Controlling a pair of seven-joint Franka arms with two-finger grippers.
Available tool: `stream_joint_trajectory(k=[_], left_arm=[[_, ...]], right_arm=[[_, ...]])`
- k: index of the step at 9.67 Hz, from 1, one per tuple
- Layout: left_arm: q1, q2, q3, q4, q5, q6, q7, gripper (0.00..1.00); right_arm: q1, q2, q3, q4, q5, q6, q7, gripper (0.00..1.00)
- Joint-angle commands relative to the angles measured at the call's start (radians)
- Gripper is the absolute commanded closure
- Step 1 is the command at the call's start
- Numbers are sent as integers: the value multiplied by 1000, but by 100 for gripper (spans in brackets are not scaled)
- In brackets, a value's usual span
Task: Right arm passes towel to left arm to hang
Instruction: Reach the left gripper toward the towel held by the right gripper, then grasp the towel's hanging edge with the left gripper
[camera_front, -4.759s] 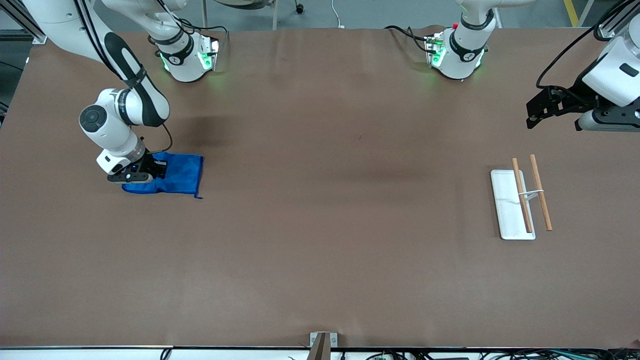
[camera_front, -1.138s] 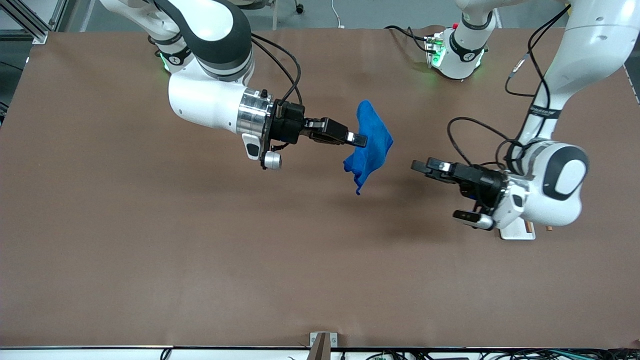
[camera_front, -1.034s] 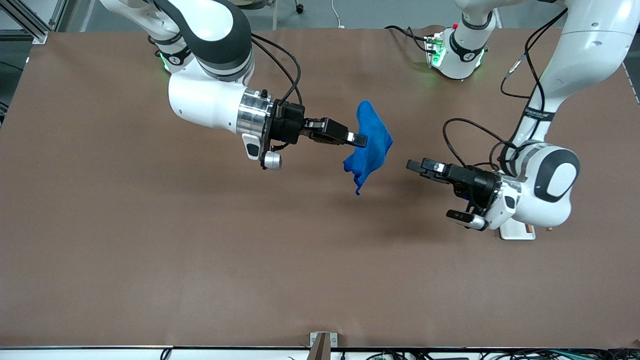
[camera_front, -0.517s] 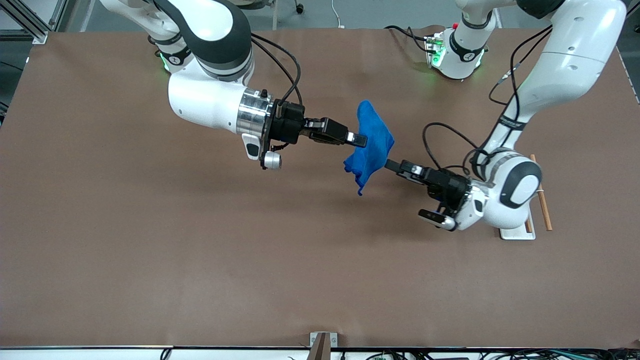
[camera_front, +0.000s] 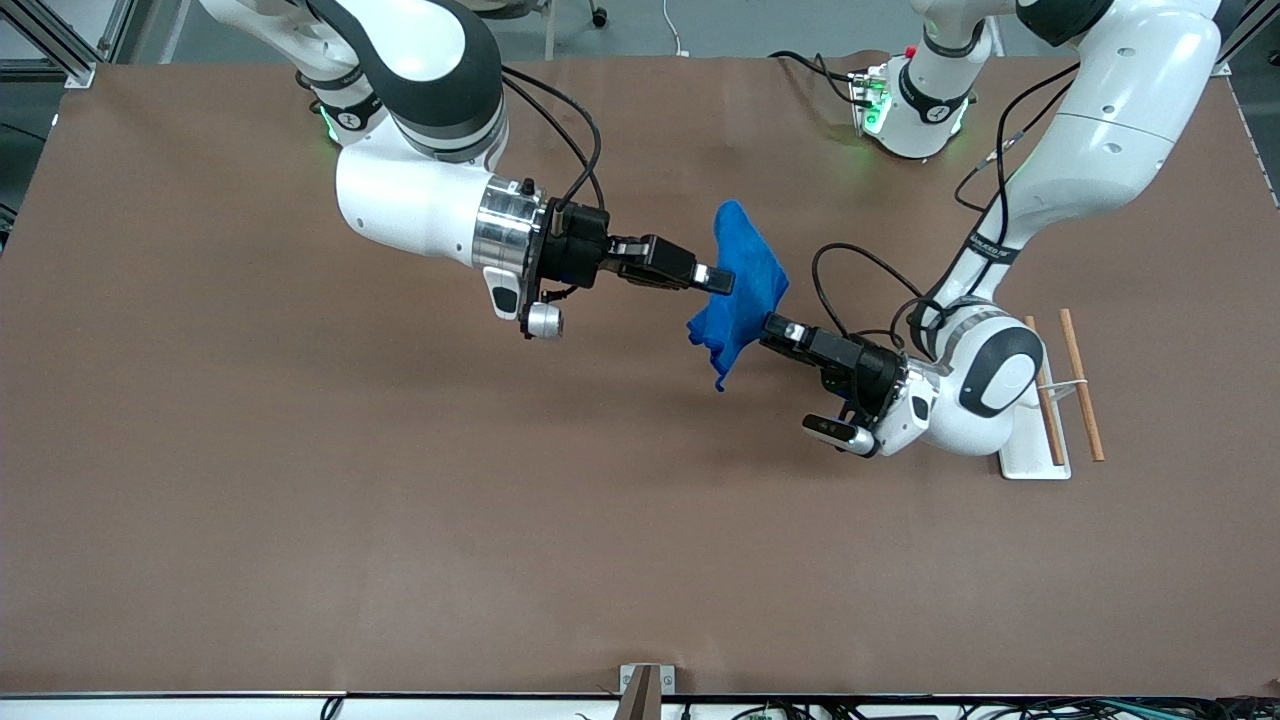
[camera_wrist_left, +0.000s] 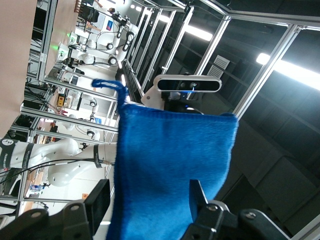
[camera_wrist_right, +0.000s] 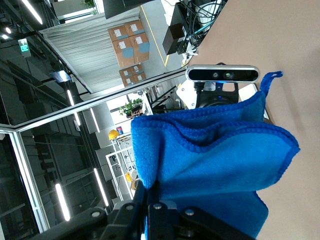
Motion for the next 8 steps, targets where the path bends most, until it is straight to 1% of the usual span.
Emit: stream_joint_trajectory(k=[1,2,3,4,7,8], left_arm=[[21,11,0,20,-4,-24,-38,47],[27,10,-1,24,-4,-31,-55,51],[26,4,-1,24,-5,-31,-58,52],[24,4,-1,24,-7,-31,-58,55],[26,5,0,23,-5,-31,-52,91],[24,5,0,24,-5,-31,-58,100]], right_arm=[[1,11,12,19,19,9,3,100],[1,11,12,19,19,9,3,100],[1,11,10,19,19,9,3,100],[1,11,12,19,19,9,3,100],[-1,11,12,19,19,9,3,100],[-4,11,12,19,19,9,3,100]])
